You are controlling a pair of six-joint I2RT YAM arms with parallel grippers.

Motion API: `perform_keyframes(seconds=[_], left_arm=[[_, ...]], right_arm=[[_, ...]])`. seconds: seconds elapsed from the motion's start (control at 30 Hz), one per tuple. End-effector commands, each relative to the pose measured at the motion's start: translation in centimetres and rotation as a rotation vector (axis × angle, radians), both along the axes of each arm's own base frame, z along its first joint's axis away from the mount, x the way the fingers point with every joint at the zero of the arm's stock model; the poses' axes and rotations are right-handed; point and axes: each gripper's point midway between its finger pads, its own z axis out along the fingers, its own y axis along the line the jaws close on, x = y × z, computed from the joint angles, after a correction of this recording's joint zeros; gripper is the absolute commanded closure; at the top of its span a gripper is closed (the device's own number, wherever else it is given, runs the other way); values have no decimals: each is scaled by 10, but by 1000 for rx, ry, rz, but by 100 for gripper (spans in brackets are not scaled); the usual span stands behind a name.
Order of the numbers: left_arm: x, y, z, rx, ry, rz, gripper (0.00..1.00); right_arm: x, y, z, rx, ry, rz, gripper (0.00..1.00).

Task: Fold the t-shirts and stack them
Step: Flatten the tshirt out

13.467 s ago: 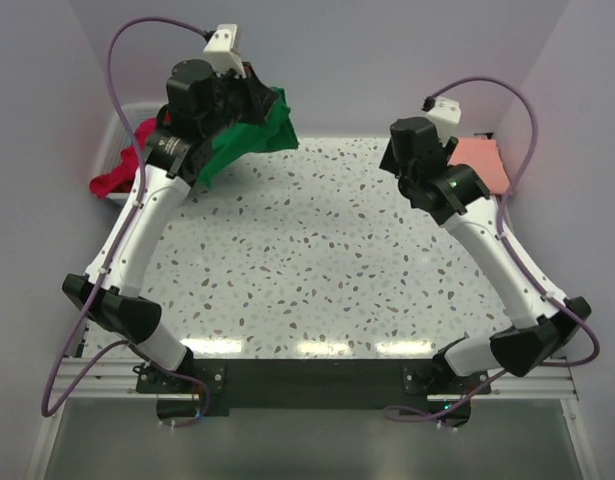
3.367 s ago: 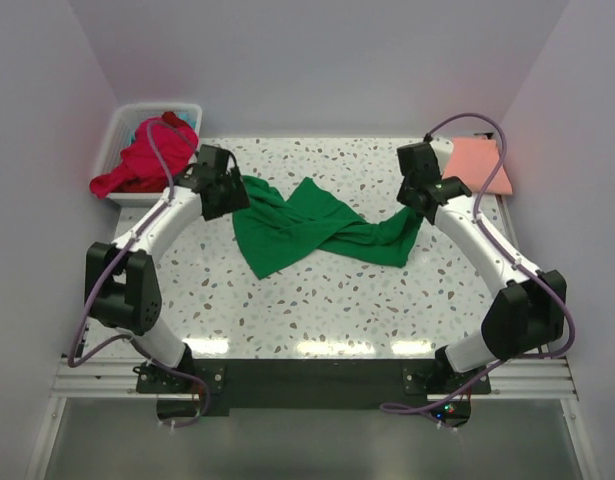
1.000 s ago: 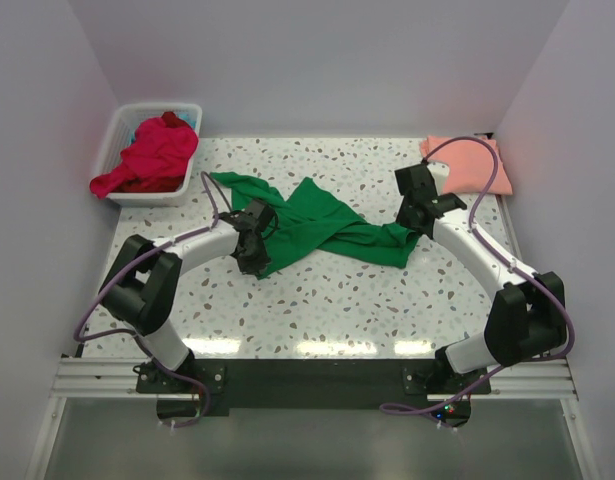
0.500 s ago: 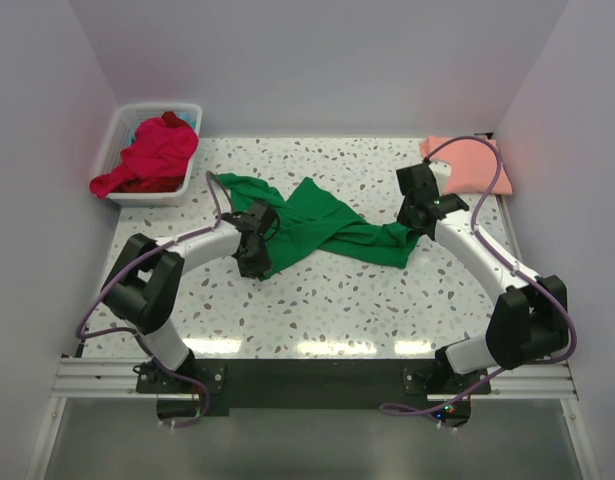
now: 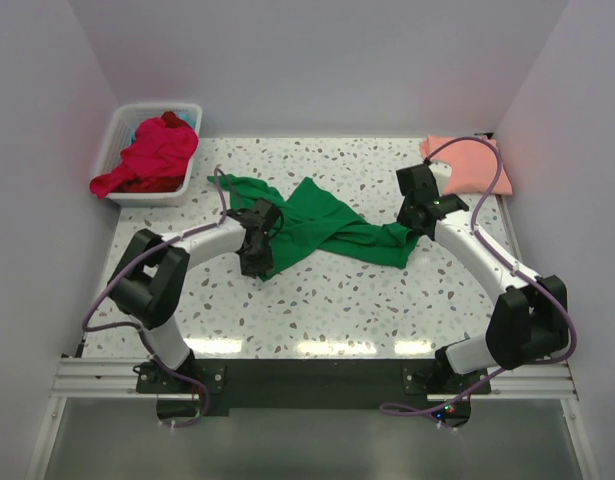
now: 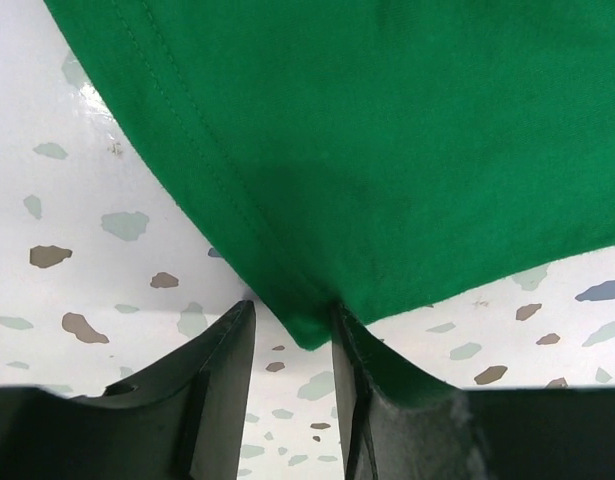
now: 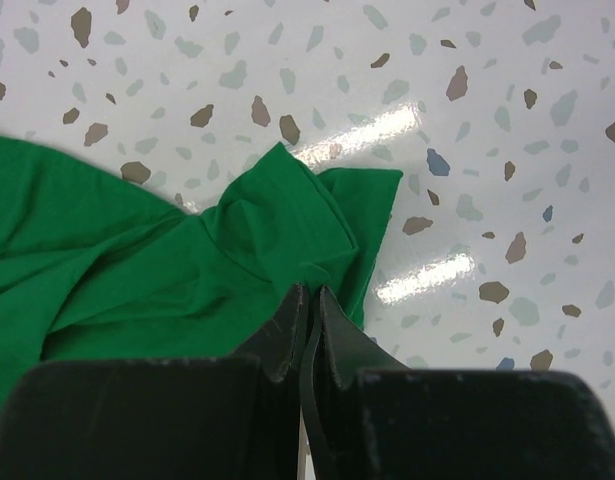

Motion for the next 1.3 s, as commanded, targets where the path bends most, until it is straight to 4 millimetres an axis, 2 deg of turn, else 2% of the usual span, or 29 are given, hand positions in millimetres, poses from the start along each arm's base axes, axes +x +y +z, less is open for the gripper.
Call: perform_keyframes(seconds=[0.0, 0.1, 0.27, 0.43, 0.6, 0.7, 0.9, 1.07, 1.2, 1.27], left_arm=[[-3, -3, -20, 33, 52, -30, 66], [-5, 1, -24, 61, 67, -24, 75], [-8, 6, -26, 85, 77, -15, 81], [-9, 9, -24, 91, 68, -5, 100], [-6, 12, -11, 97, 30, 11, 100], [4, 14, 13, 96, -39, 27, 100], [30, 16, 81, 75, -226, 62, 100], [45, 19, 131, 64, -349, 90, 100], [51, 26, 163, 66, -430, 117, 100], [55, 32, 186, 69, -493, 143, 100]], right_arm=[[2, -2, 14, 19, -59, -28, 100], [1, -2, 13, 23, -64, -31, 100], [1, -3, 10, 23, -58, -33, 100], [3, -1, 10, 28, -58, -26, 100], [4, 0, 12, 30, -61, -20, 100], [5, 0, 21, 29, -78, -19, 100], [3, -6, 48, 10, -131, -16, 100], [-1, -12, 80, -4, -191, -13, 100], [-2, -15, 115, -3, -257, -8, 100], [-6, -18, 129, -16, -274, -4, 100]])
